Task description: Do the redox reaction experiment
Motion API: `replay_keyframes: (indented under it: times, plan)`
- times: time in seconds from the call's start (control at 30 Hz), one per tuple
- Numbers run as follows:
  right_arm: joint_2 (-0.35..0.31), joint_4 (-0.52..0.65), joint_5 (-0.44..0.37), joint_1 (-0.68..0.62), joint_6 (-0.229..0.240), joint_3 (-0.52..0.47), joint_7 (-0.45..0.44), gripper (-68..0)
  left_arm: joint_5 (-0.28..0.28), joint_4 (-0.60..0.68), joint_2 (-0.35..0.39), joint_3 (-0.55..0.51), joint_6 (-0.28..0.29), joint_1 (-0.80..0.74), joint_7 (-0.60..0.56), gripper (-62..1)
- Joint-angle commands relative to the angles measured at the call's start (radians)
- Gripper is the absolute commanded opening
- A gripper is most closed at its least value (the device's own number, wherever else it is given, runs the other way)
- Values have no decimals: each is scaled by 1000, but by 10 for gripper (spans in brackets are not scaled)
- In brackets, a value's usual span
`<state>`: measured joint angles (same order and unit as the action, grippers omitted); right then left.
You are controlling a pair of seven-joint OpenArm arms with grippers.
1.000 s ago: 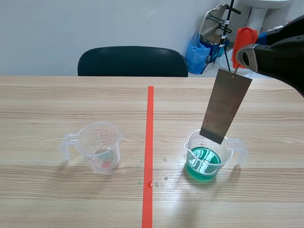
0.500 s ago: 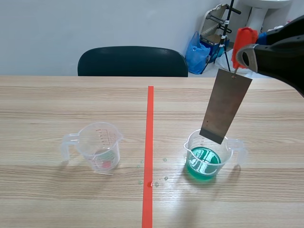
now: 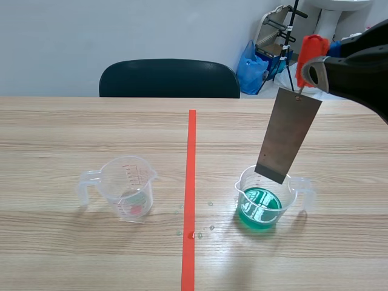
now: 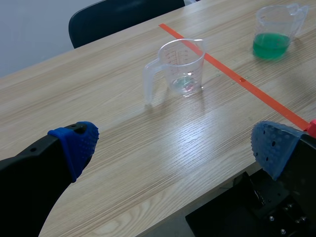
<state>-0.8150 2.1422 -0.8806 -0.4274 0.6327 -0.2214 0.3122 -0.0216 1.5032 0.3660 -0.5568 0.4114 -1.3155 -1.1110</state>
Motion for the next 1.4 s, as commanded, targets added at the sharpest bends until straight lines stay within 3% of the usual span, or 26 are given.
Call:
replay_keyframes:
  times: [0.0,0.63,0.8,1.13,1.2,1.37]
  plan:
    - [-10,5,-10,6,-3,-7,-19,-669,10,8,-2,3,-2,-1,-16,14]
    - [-11,5,-10,44,-3,25,-18,-669,10,8,-2,3,-2,-1,-15,14]
    - [-10,5,-10,113,-4,95,2,-669,10,8,-2,3,-2,-1,-15,14]
    - [-10,3,-10,315,-53,295,8,-669,10,8,-2,3,-2,-1,-15,14]
    - [-2,3,-10,362,-81,342,14,-669,10,8,-2,3,-2,-1,-15,14]
    - [47,-31,-10,482,-87,458,44,-669,10,8,-2,3,-2,-1,-15,14]
